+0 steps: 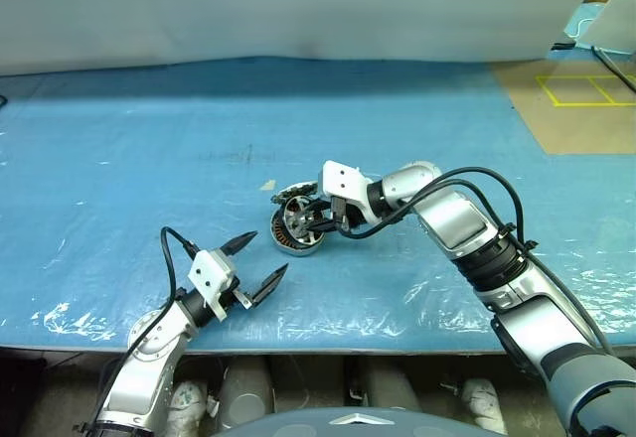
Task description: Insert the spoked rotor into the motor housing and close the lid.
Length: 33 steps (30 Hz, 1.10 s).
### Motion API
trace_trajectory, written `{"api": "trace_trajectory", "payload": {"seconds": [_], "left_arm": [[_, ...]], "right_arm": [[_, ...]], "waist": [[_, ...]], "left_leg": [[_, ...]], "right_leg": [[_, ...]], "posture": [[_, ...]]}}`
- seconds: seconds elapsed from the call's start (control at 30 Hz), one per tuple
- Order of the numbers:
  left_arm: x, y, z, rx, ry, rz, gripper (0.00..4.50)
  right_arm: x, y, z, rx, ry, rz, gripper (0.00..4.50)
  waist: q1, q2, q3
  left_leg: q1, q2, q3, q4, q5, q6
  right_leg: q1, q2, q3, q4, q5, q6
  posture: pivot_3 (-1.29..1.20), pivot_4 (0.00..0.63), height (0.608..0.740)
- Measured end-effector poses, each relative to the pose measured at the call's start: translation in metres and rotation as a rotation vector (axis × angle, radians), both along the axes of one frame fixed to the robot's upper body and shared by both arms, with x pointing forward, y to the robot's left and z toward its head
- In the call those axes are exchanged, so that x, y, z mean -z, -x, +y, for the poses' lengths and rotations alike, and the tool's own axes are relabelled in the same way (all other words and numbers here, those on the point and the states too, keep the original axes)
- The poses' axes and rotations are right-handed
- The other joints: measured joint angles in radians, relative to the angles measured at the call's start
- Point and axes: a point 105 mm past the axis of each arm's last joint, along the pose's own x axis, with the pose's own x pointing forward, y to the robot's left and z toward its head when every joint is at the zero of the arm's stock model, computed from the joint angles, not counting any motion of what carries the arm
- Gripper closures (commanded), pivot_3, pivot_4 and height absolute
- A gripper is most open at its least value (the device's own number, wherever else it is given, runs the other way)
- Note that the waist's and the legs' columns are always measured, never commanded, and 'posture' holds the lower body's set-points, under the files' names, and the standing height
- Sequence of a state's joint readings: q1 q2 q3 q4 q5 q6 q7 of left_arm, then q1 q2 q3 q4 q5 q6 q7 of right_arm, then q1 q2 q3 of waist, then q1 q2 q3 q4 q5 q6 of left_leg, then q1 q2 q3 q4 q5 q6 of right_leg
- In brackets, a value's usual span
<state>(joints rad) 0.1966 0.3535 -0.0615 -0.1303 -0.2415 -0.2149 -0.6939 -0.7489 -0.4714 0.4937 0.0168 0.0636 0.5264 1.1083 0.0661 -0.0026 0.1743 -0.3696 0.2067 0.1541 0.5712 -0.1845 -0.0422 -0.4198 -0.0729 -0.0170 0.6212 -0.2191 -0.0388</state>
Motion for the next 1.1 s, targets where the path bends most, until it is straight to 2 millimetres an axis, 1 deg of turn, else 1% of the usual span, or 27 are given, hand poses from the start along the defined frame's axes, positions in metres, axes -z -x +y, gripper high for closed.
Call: {"api": "trace_trajectory", "payload": {"seconds": [0.03,0.1,0.13,0.23,0.33,0.47,0.57,0.63,0.67,0.7,0.73,0.77,0.8,0.83,0.87,0.93,0.97,1.0,1.1], "left_arm": [[0.000,0.000,0.001,-0.002,0.000,-0.001,0.11],[0.000,0.000,0.001,-0.003,0.002,-0.001,0.11],[-0.001,0.000,0.001,-0.003,0.003,-0.001,0.11],[0.000,0.000,0.002,-0.002,0.004,0.001,0.11],[0.000,0.000,0.003,-0.004,0.002,0.002,0.11],[0.000,0.000,0.003,-0.006,0.003,0.002,0.11],[0.000,0.000,0.003,0.001,0.002,0.003,0.11],[0.000,0.000,0.003,0.003,0.003,0.000,0.11],[0.000,0.001,0.003,0.003,0.002,0.002,0.11],[0.000,0.001,0.003,0.005,0.002,0.001,0.11],[0.000,0.002,0.004,0.002,0.001,0.002,0.11],[0.001,0.002,0.005,0.001,0.000,0.004,0.11],[0.001,0.002,0.005,0.000,0.001,0.004,0.11],[0.001,0.003,0.005,0.000,0.000,0.006,0.11],[0.001,0.002,0.005,0.001,0.002,0.003,0.11],[0.000,0.001,0.004,0.006,0.004,-0.004,0.11],[-0.001,0.001,0.003,0.007,0.004,-0.007,0.11],[-0.002,0.000,0.002,0.009,0.006,-0.012,0.11],[-0.002,0.000,0.003,0.006,0.007,-0.013,0.11]], "right_arm": [[0.001,-0.001,0.001,0.001,-0.001,-0.003,3.24],[0.002,-0.002,0.001,0.005,0.001,-0.008,2.53],[0.003,-0.003,0.001,0.011,0.002,-0.007,2.28],[0.007,-0.008,0.003,0.043,0.002,-0.008,1.30],[0.005,-0.010,0.001,0.081,-0.007,0.005,1.30],[-0.010,-0.008,-0.003,0.102,-0.046,0.011,1.30],[-0.023,-0.004,-0.004,0.112,-0.093,0.035,1.88],[-0.028,0.002,-0.014,0.118,-0.106,0.062,2.58],[-0.028,0.004,-0.021,0.126,-0.094,0.074,2.92],[-0.025,0.006,-0.036,0.148,-0.059,0.096,3.30],[-0.024,0.005,-0.046,0.172,-0.041,0.109,3.58],[-0.023,0.000,-0.061,0.217,-0.016,0.112,4.00],[-0.023,-0.008,-0.073,0.269,-0.002,0.107,4.31],[-0.024,-0.017,-0.079,0.306,0.006,0.086,4.45],[-0.027,-0.032,-0.085,0.358,0.009,0.050,4.45],[-0.038,-0.060,-0.085,0.441,-0.016,-0.029,4.45],[-0.043,-0.073,-0.082,0.474,-0.043,-0.059,4.45],[-0.047,-0.082,-0.078,0.489,-0.063,-0.085,4.45],[-0.053,-0.103,-0.049,0.466,-0.139,-0.116,4.45]], "waist": [[-0.002,0.000,0.000],[-0.004,-0.001,0.000],[-0.004,-0.001,0.000],[-0.003,-0.001,0.000],[-0.002,-0.001,0.000],[0.000,-0.001,0.000],[0.001,-0.001,0.000],[0.004,-0.001,0.000],[0.006,-0.001,0.000],[0.010,-0.001,0.000],[0.010,-0.001,0.000],[0.008,-0.001,0.000],[0.006,-0.001,0.000],[0.001,-0.001,0.000],[-0.007,-0.001,0.000],[-0.026,0.000,0.000],[-0.031,0.000,0.000],[-0.032,0.000,0.000],[-0.033,0.000,0.000]], "left_leg": [[0.001,0.000,0.000,0.000,0.000,0.000],[0.001,0.000,0.000,0.000,0.000,0.000],[0.001,0.000,0.000,0.001,0.000,0.000],[0.001,0.000,0.000,0.001,0.000,0.000],[0.000,0.000,0.000,0.001,0.000,0.000],[0.000,0.000,0.000,0.000,0.000,0.000],[0.000,0.000,0.000,0.001,0.000,0.000],[0.000,0.000,0.000,0.001,0.000,0.000],[0.000,0.000,0.000,0.001,0.000,0.000],[0.000,0.000,0.000,0.001,0.000,0.000],[0.000,0.000,0.000,0.001,0.000,0.000],[0.000,0.000,0.000,0.001,0.000,0.000],[0.001,0.000,0.000,0.001,0.000,0.000],[0.002,0.000,0.000,0.002,0.000,0.000],[0.002,-0.001,0.001,0.002,0.000,0.000],[0.001,-0.001,0.001,0.002,0.000,0.000],[0.002,0.000,0.001,0.002,0.000,0.000],[0.001,0.000,0.001,0.002,0.000,0.000],[-0.001,0.000,0.001,0.003,0.000,0.000]], "right_leg": [[0.000,0.000,0.000,0.000,0.000,0.000],[0.000,0.000,0.000,0.001,0.000,0.000],[0.000,0.000,0.000,0.002,0.000,0.000],[0.000,0.000,0.000,0.002,0.000,0.000],[0.000,0.000,0.000,0.001,0.000,0.000],[0.000,0.000,0.000,0.001,0.000,0.000],[0.000,0.000,0.000,0.001,0.000,0.000],[0.000,0.000,0.000,0.001,0.000,0.000],[0.001,0.000,0.000,0.001,0.000,0.000],[0.001,-0.001,0.000,0.000,0.000,0.000],[0.001,-0.001,0.001,0.000,0.000,0.000],[0.001,-0.001,0.001,0.000,0.000,0.000],[0.001,-0.001,0.001,0.001,0.000,0.000],[0.001,-0.001,0.001,0.002,0.000,0.000],[0.001,0.000,0.001,0.003,0.000,-0.001],[-0.002,0.001,0.001,0.004,0.002,-0.003],[-0.002,0.002,0.001,0.004,0.002,-0.003],[-0.002,0.003,0.001,0.004,0.002,-0.003],[-0.004,0.003,0.001,0.003,0.002,-0.004]], "posture": [[0.00,0.150,0.740],[0.00,0.150,0.740],[0.00,0.150,0.740],[0.00,0.150,0.740],[0.00,0.150,0.740],[0.00,0.150,0.740],[0.00,0.150,0.740],[0.00,0.150,0.740],[0.00,0.150,0.740],[0.00,0.150,0.740],[0.00,0.150,0.740],[0.00,0.150,0.740],[0.00,0.150,0.740],[0.00,0.150,0.740],[0.00,0.150,0.740],[0.00,0.150,0.740],[0.00,0.150,0.740],[0.00,0.150,0.740],[0.00,0.150,0.740]]}}
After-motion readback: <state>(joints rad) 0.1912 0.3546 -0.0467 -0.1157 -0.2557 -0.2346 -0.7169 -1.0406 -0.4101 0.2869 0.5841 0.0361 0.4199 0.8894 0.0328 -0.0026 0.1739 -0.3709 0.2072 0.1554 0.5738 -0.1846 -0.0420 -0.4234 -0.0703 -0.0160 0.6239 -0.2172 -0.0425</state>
